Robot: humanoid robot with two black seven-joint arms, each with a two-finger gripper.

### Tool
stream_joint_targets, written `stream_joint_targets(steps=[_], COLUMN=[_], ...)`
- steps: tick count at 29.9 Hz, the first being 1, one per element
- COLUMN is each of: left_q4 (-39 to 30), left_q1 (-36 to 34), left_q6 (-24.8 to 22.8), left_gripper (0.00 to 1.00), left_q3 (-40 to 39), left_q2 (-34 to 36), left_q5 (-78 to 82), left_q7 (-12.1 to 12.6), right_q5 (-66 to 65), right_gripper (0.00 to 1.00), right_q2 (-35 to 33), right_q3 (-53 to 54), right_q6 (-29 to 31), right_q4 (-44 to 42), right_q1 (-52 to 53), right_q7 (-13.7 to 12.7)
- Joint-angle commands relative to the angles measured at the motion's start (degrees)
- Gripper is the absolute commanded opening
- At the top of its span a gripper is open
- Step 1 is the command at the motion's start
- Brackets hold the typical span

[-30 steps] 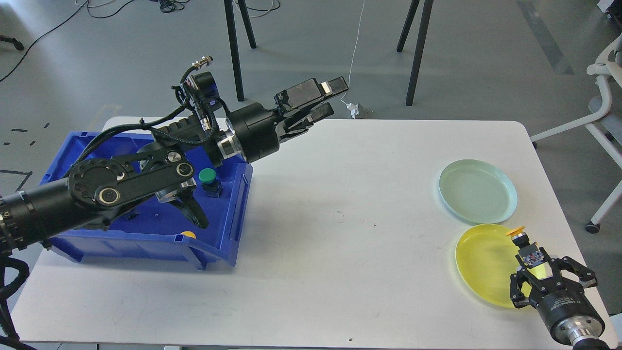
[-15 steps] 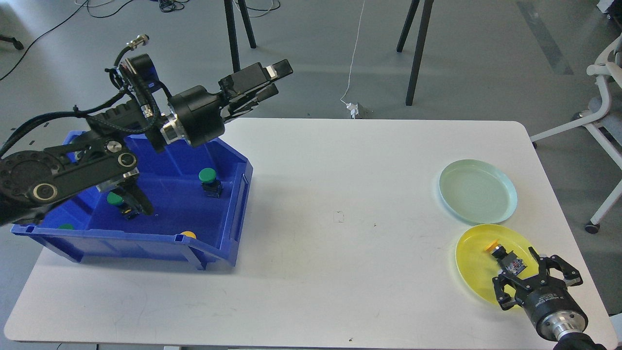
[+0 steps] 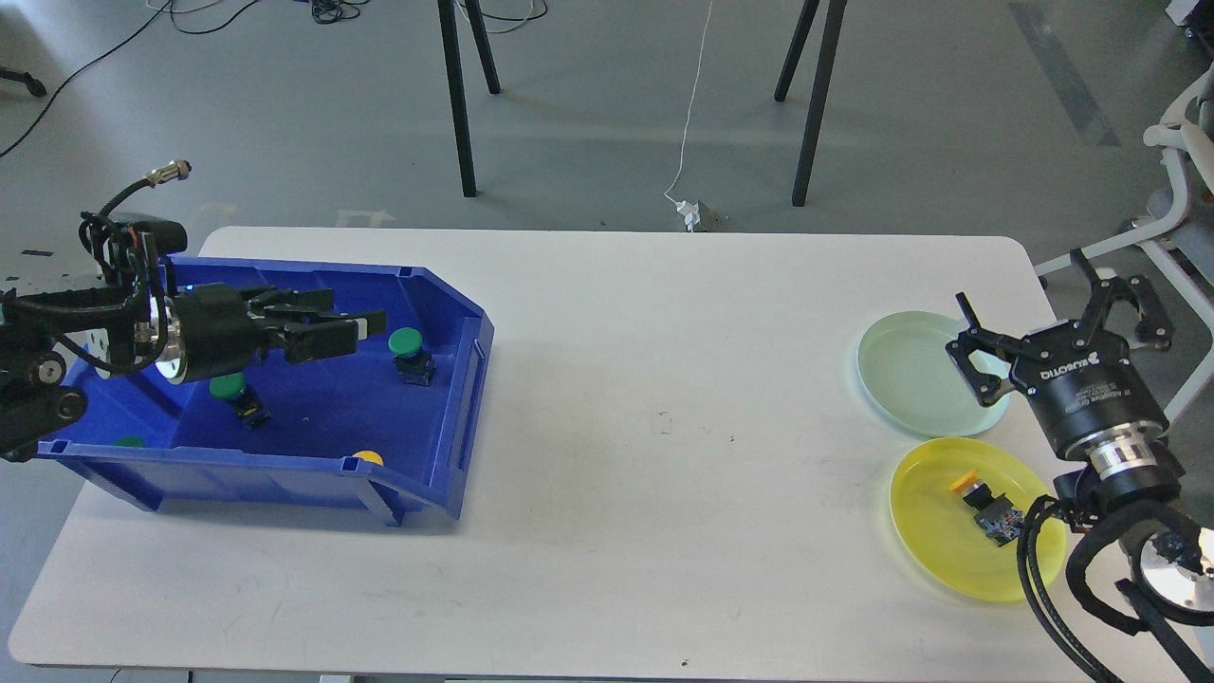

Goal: Pass button and place on color plate
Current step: 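Carry the yellow button to the yellow plate and release it, then lower the left gripper into the bin and grasp a green button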

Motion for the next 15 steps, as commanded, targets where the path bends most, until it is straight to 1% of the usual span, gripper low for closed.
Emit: stream_joint_targets(steps=[1,3,6,11,15], left_q4=[7.25,11.03,14.73,20.45,23.79], left_q1=[0.23,0.32,0.49,2.25,3.22], left_q6=[-0.29,-1.43,-4.06,-5.21,-6.88], left_gripper=[0.93,0.93,0.92,0.91,0.91], left_q3=[3.55,4.87,5.67,5.76,6.45], left_q2=[-0.93,-2.15,-3.56,-7.60,-8.66], left_q5=[3.77,4.83,5.09,6.85,7.29], left_q7=[0.00,0.00,0.00,0.00,0.00], right_q5=[-0.17,-0.17,-0.17,-0.08,-0.08], right_gripper=[0.99,0.99,0.99,0.99,0.99], right_q2=[-3.75,-5.69,-6.31,-6.05,-5.87], right_q3=[-1.73,-3.14,-3.32,-3.50,-3.41], right_q6=[0.32,0.58,1.64,2.17,2.17], right_q4=[-0.97,-1.59,-1.59,-1.50,-1.41], right_q1=[6.51,7.66,7.40,6.09,5.38], right_q7=[-0.08,0.01,0.01,0.01,0.01])
